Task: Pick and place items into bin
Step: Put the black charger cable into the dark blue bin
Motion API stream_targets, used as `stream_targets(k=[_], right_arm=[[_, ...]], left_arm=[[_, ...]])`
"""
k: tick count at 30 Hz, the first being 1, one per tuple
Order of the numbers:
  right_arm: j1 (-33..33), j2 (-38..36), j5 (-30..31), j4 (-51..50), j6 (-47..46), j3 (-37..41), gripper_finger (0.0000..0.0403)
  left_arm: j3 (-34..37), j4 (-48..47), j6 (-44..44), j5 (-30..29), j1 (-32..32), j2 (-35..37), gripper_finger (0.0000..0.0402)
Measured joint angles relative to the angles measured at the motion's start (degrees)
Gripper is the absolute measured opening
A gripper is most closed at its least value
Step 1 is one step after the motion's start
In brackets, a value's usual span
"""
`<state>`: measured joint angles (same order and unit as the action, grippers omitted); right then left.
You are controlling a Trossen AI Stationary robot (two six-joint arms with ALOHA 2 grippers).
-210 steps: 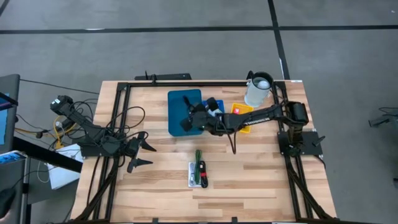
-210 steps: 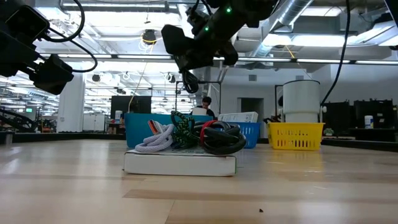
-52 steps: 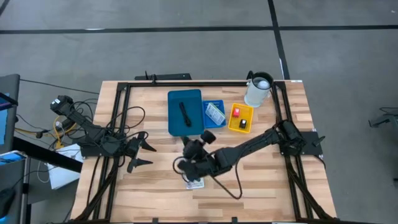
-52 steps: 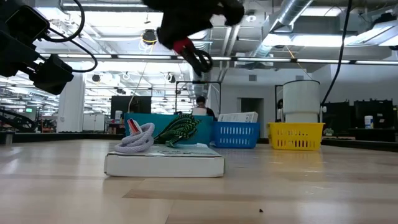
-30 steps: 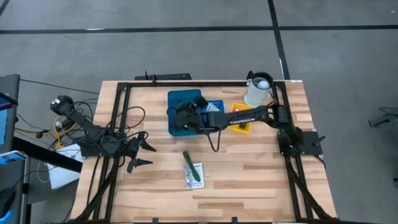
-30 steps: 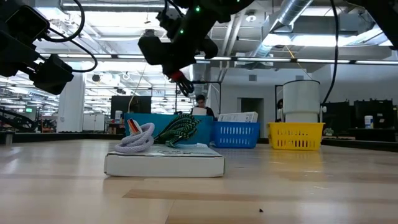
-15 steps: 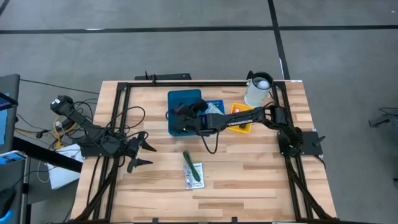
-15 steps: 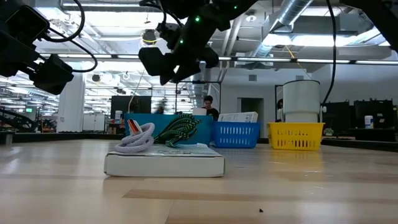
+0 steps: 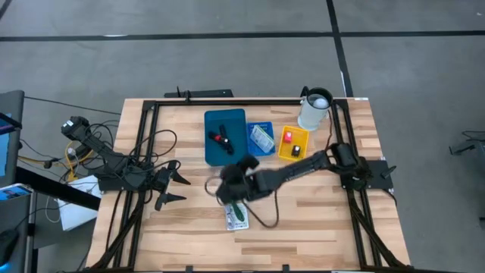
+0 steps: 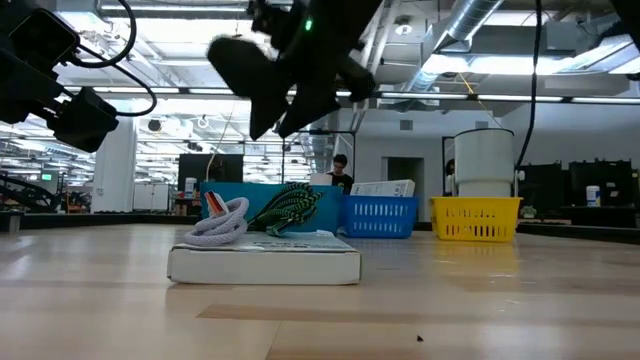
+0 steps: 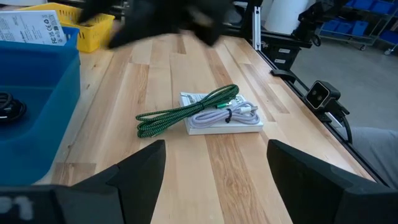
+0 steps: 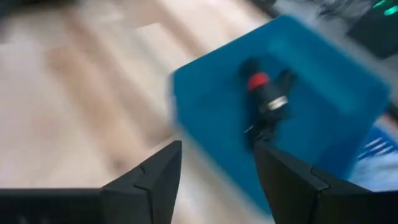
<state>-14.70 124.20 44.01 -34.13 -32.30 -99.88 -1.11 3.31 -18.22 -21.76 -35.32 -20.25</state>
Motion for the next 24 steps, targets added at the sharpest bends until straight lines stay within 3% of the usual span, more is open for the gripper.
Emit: stream_targets(k=[8,24], right_arm=[[-7.25,0.0,-9.41,-0.15,-7.67,0.04,0.0191],[-9.25,-0.04,-13.3,3.83,-16.28,8.89,0.0192]], left_arm=[[0.0,0.0,0.0,0.0,-0.01,0.0,0.027],[0.0,0.0,-0.01,0.0,0.01,0.02,0.027]])
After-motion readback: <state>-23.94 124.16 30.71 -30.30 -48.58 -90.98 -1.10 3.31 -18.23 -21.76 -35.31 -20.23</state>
